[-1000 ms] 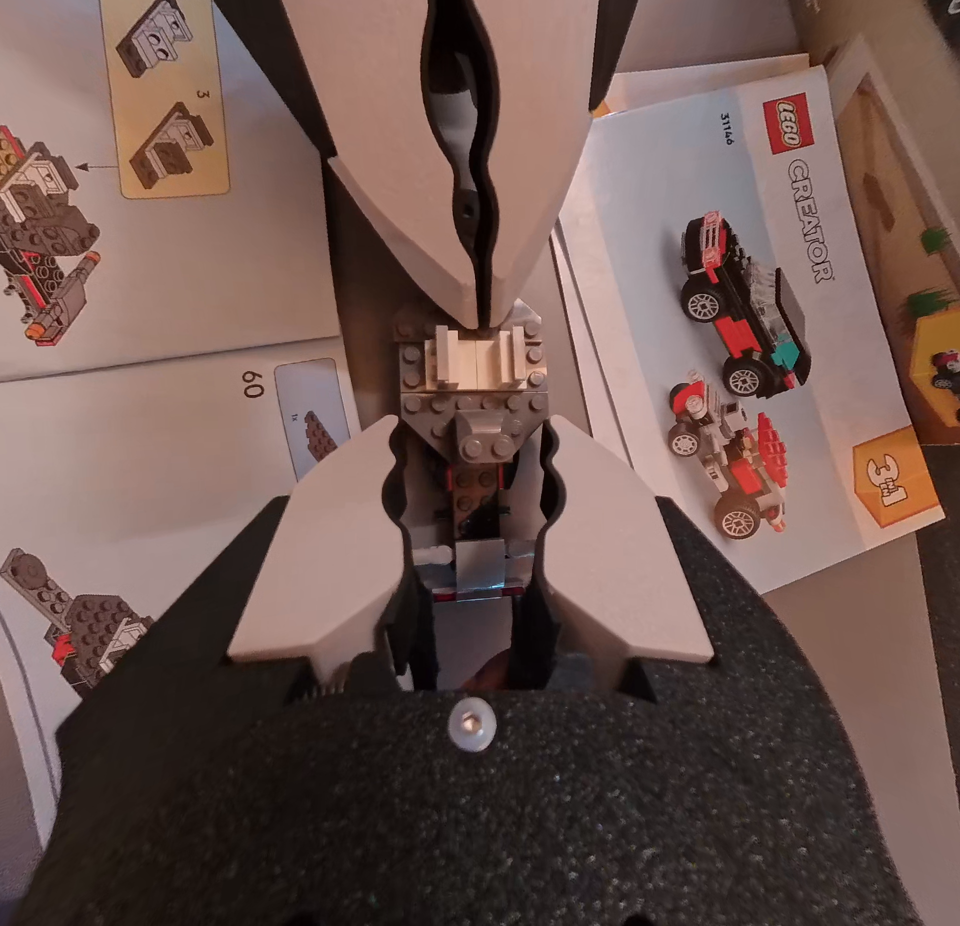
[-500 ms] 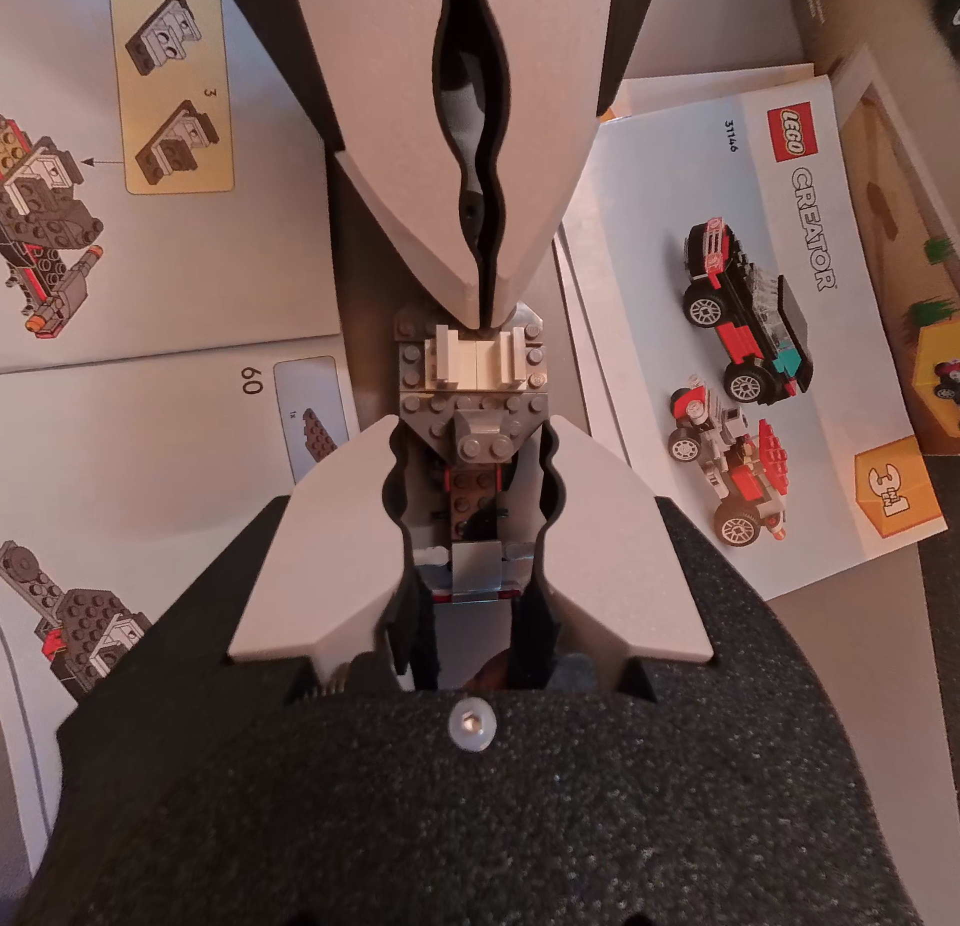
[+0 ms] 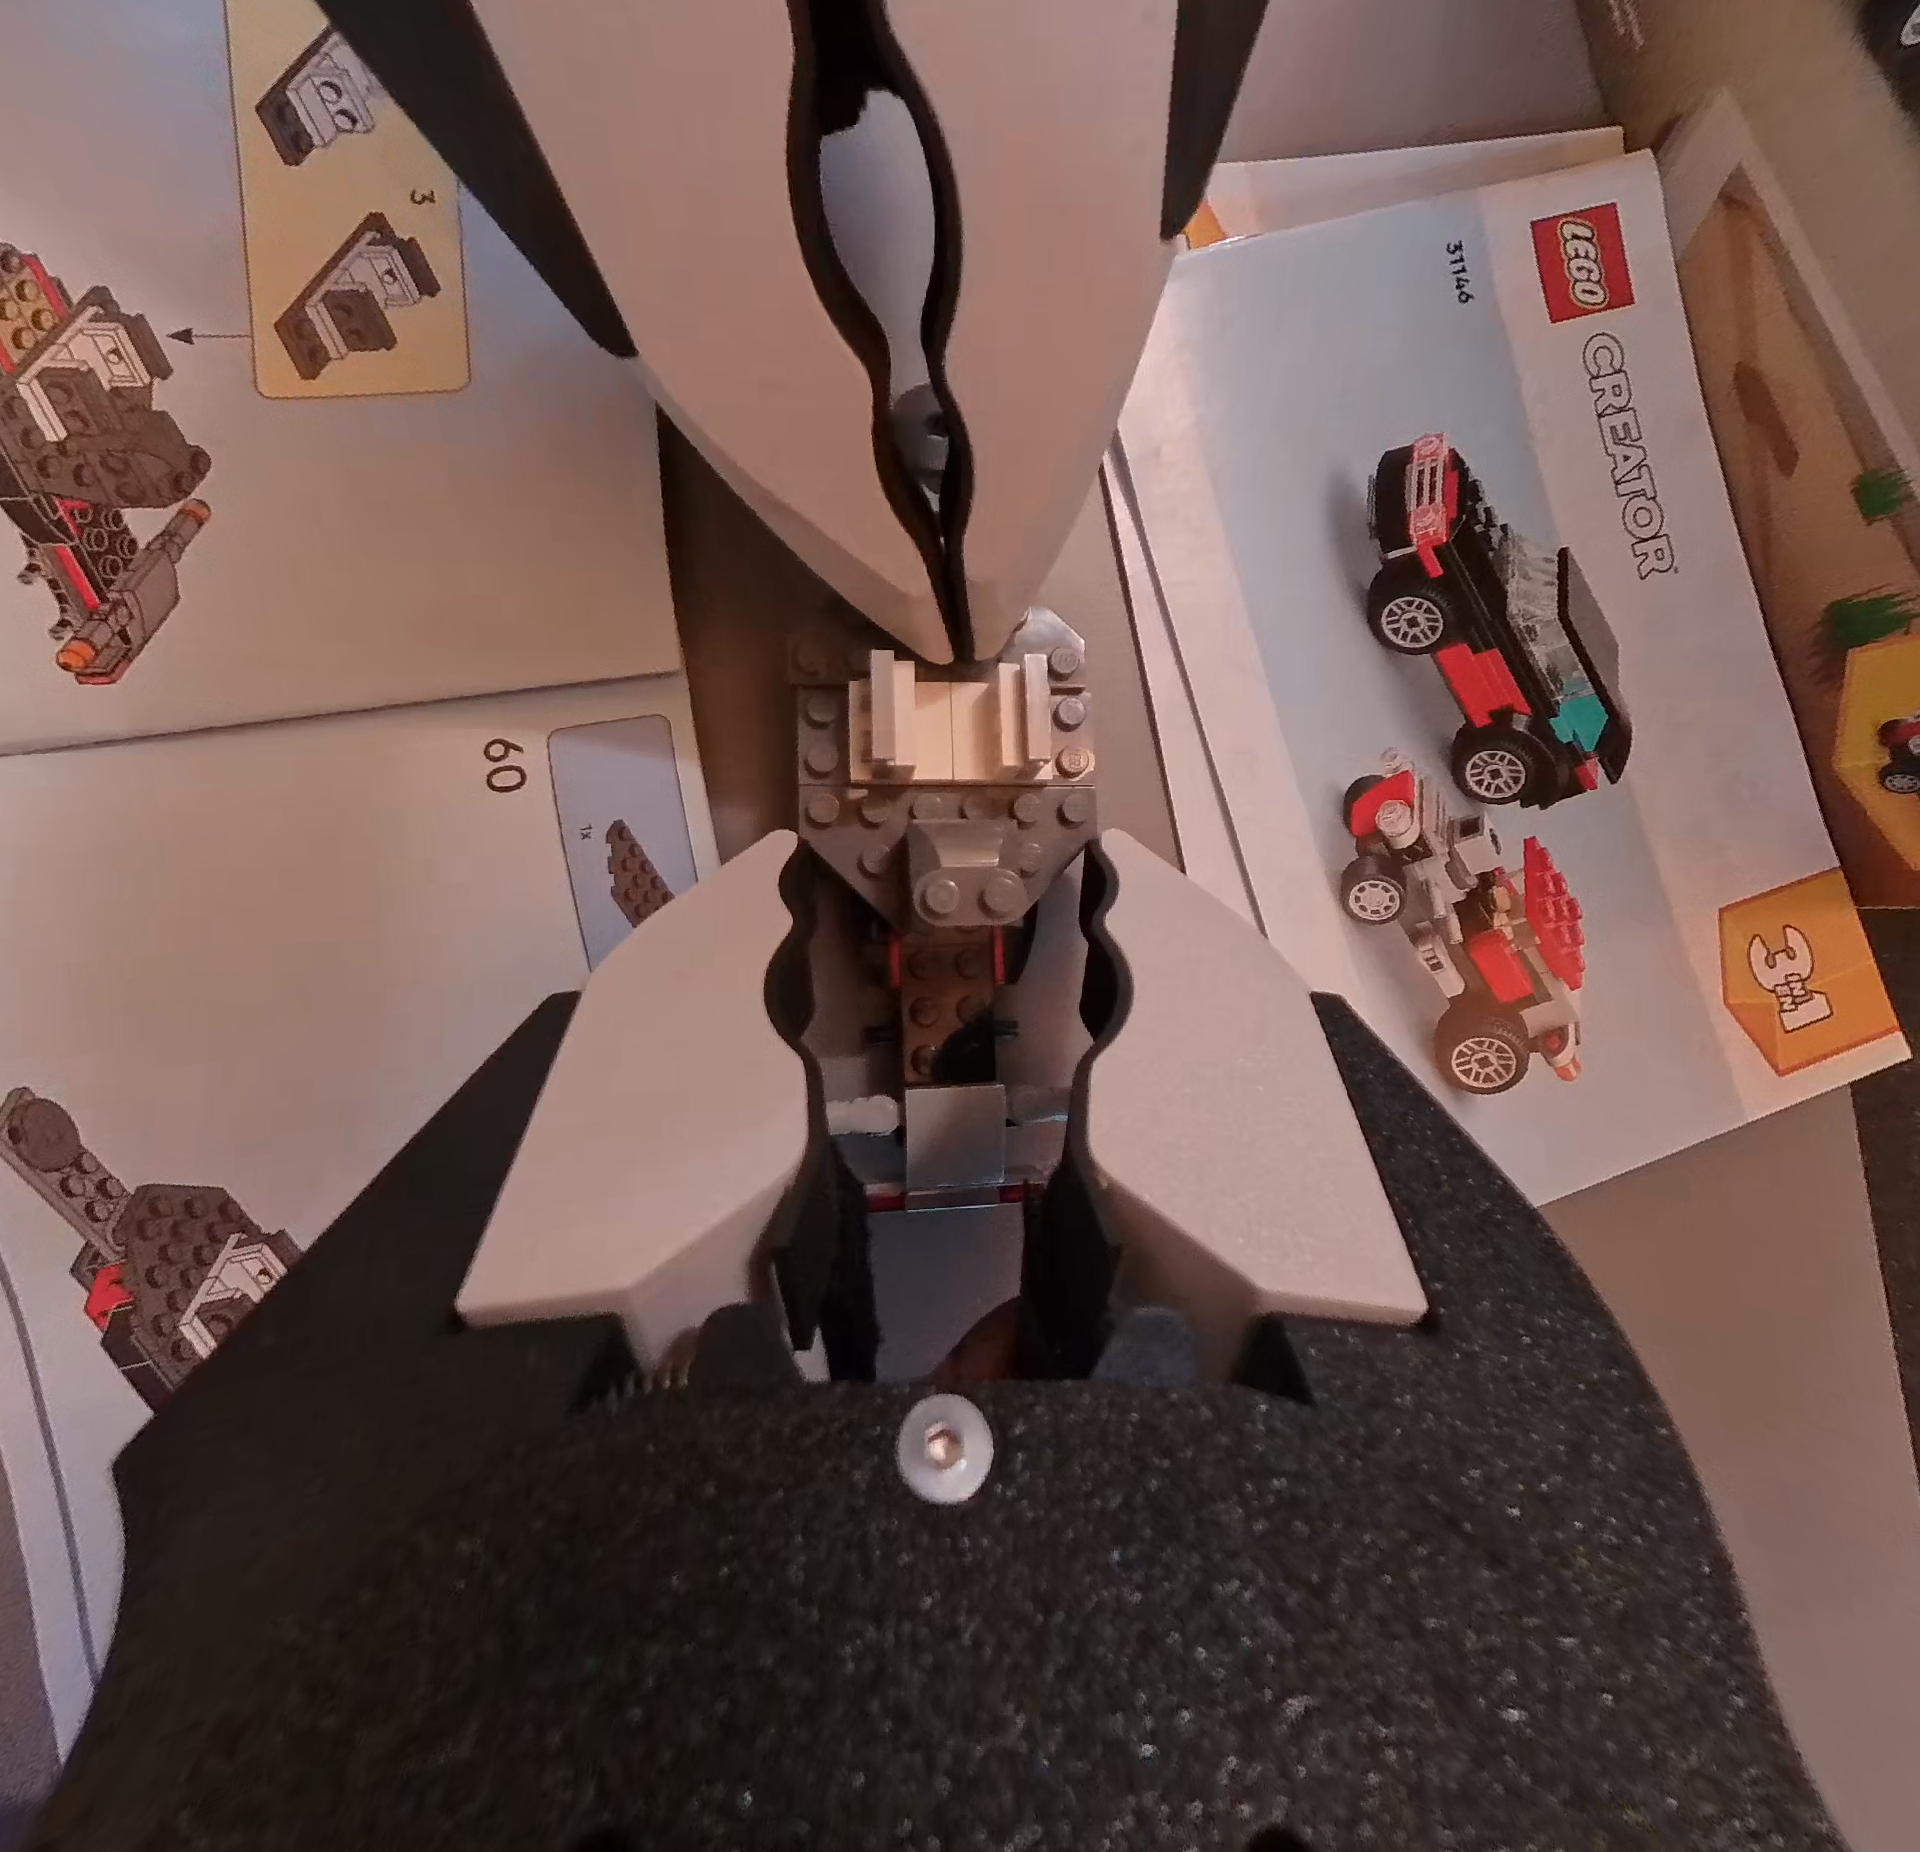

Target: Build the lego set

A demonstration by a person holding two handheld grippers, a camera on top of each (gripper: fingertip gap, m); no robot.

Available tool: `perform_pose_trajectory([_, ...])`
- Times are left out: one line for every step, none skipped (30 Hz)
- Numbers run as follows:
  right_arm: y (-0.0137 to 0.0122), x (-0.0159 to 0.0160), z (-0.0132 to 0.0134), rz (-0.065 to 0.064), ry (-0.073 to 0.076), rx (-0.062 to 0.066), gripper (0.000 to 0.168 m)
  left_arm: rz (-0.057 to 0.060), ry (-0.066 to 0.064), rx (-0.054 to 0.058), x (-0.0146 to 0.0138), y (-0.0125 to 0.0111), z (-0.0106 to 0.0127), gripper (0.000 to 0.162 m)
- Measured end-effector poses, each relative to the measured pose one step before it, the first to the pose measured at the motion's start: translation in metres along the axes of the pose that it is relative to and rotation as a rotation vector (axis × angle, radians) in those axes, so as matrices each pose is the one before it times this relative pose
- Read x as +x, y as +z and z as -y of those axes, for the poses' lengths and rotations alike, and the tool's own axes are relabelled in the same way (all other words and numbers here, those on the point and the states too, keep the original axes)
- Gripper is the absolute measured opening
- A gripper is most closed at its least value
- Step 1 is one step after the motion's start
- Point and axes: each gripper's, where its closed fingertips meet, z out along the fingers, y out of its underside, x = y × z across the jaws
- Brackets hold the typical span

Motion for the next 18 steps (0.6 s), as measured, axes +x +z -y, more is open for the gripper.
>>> perform_pose_trajectory([0.00011,-0.00005,-0.00007,0.0005,0.0002,-0.0013,0.049,0.0021,-0.0022,-0.0012,0.00002,0.00015,-0.00001,0.000])
perform_pose_trajectory([-0.00007,-0.00002,0.00003,0.0004,0.0005,-0.0014,0.049,-0.0057,-0.0193,-0.0012,-0.00014,-0.00024,0.00002,0.000])
perform_pose_trajectory([0.00005,-0.00004,-0.00012,-0.0002,0.0008,-0.0005,0.049,-0.0123,-0.0268,0.0012,-0.00002,-0.00013,0.00014,0.001])
perform_pose_trajectory([0.00007,0.00002,0.00018,-0.0009,-0.0004,0.0018,0.049,-0.0033,-0.0136,-0.0013,-0.00027,-0.00037,-0.00014,0.000])
perform_pose_trajectory([0.00002,0.00009,0.00013,-0.0004,-0.0005,0.0036,0.049,0.0035,-0.0078,-0.0064,-0.00019,-0.00006,0.00013,0.000])
perform_pose_trajectory([0.00003,0.00002,0.00001,-0.0004,0.0009,0.0051,0.049,0.0076,0.0028,-0.0001,0.00002,0.00030,0.00031,0.000])
perform_pose_trajectory([0.00001,0.00003,0.00021,-0.0011,0.0008,0.0060,0.049,0.0044,0.0021,0.0032,-0.00009,-0.00020,0.00011,0.000])
perform_pose_trajectory([0.00012,-0.00008,0.00005,-0.0010,0.0001,0.0061,0.049,-0.0005,0.0019,0.0035,-0.00002,0.00009,-0.00001,0.000])
perform_pose_trajectory([-0.00010,0.00015,0.00017,-0.0004,0.0020,0.0058,0.049,0.0006,0.0023,0.0038,-0.00033,0.00002,0.00005,0.000])
perform_pose_trajectory([-0.00008,-0.00001,0.00003,-0.0009,0.0013,0.0040,0.049,0.0076,0.0060,-0.0034,-0.00099,0.00032,-0.00016,0.000])
perform_pose_trajectory([0.00001,-0.00004,-0.00001,-0.0022,-0.0019,0.0014,0.049,0.0092,0.0205,-0.0110,0.00022,0.00007,-0.00011,0.000])
perform_pose_trajectory([0.00005,-0.00005,-0.00002,-0.0015,-0.0022,-0.0005,0.049,0.0092,0.0251,-0.0196,-0.00048,0.00007,-0.00050,0.000])
perform_pose_trajectory([0.00004,-0.00010,0.00003,0.0009,-0.0009,-0.0011,0.049,0.0055,0.0323,-0.0166,0.00008,0.00019,-0.00016,0.000])
perform_pose_trajectory([-0.00004,-0.00004,-0.00003,0.0023,0.0016,-0.0019,0.049,-0.0021,0.0154,-0.0121,-0.00024,0.00003,-0.00039,0.000])
perform_pose_trajectory([-0.00013,0.00008,-0.00015,0.0012,-0.0008,-0.0032,0.049,-0.0029,0.0138,-0.0045,0.00013,0.00023,-0.00024,0.001])
perform_pose_trajectory([0.00010,-0.00010,-0.00009,0.0001,-0.0017,-0.0032,0.049,0.0003,0.0098,0.0072,-0.00002,-0.00008,0.00001,0.000])
perform_pose_trajectory([0.00008,0.00008,-0.00013,0.0007,0.0004,-0.0007,0.049,0.0045,0.0041,0.0150,0.00015,-0.00010,0.00014,0.000])
perform_pose_trajectory([0.00014,0.00004,0.00028,0.0004,-0.0003,0.0029,0.049,0.0110,0.0053,0.0177,-0.00019,-0.00004,0.00019,0.000])
